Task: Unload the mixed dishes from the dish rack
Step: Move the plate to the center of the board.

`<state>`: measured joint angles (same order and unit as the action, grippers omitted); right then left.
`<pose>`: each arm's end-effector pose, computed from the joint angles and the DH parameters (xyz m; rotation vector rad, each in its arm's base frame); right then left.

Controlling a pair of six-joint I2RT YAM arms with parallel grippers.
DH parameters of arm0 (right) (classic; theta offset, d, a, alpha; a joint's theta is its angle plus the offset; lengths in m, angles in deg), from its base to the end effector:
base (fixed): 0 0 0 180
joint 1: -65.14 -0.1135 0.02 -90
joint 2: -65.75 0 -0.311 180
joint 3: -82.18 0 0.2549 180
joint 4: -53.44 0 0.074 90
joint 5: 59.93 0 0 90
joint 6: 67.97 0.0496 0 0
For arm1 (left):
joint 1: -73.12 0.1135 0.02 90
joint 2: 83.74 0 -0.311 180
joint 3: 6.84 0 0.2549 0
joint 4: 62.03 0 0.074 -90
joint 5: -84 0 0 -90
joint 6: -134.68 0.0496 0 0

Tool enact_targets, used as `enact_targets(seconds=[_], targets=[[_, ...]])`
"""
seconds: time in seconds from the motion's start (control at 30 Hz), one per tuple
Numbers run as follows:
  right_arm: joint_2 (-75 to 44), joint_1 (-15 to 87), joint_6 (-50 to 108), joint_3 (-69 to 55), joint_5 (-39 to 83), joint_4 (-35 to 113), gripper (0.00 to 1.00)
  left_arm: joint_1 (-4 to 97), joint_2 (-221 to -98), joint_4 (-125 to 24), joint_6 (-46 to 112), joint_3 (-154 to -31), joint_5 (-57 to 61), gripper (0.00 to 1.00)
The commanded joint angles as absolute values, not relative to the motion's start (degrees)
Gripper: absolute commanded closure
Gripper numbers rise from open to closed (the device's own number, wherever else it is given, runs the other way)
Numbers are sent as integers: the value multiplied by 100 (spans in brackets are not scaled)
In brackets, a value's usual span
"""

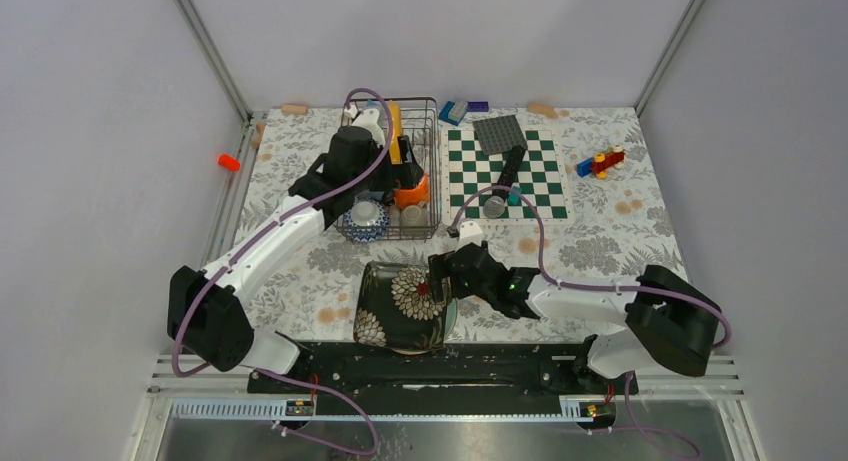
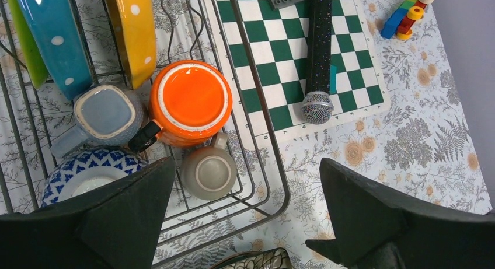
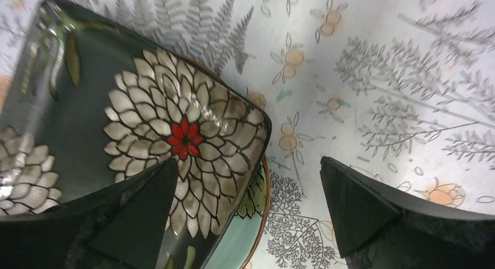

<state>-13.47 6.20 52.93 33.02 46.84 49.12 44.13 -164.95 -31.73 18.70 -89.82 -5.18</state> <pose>0.1581 0.2348 0.2227 -0.3663 2.1714 0.5885 0.2934 -0.1634 0.3697 0.0648 2.1237 -0.5965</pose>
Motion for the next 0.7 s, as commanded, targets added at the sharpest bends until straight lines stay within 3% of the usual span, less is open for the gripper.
enact_targets(seconds=[0.0,0.43,0.67], targets=[[-1651,590,5476,2999,4226,4580,1,4521,-16394,-3599,2004,-8918,-235,1],[-1689,590,6026,2761,5419,2402,1,4683,-16364,-3599,2035,-8777,-213,1],[-1439,590,6084,2762,5753,2060,1,4712,-16417,-3486,2150,-8862,-428,1]])
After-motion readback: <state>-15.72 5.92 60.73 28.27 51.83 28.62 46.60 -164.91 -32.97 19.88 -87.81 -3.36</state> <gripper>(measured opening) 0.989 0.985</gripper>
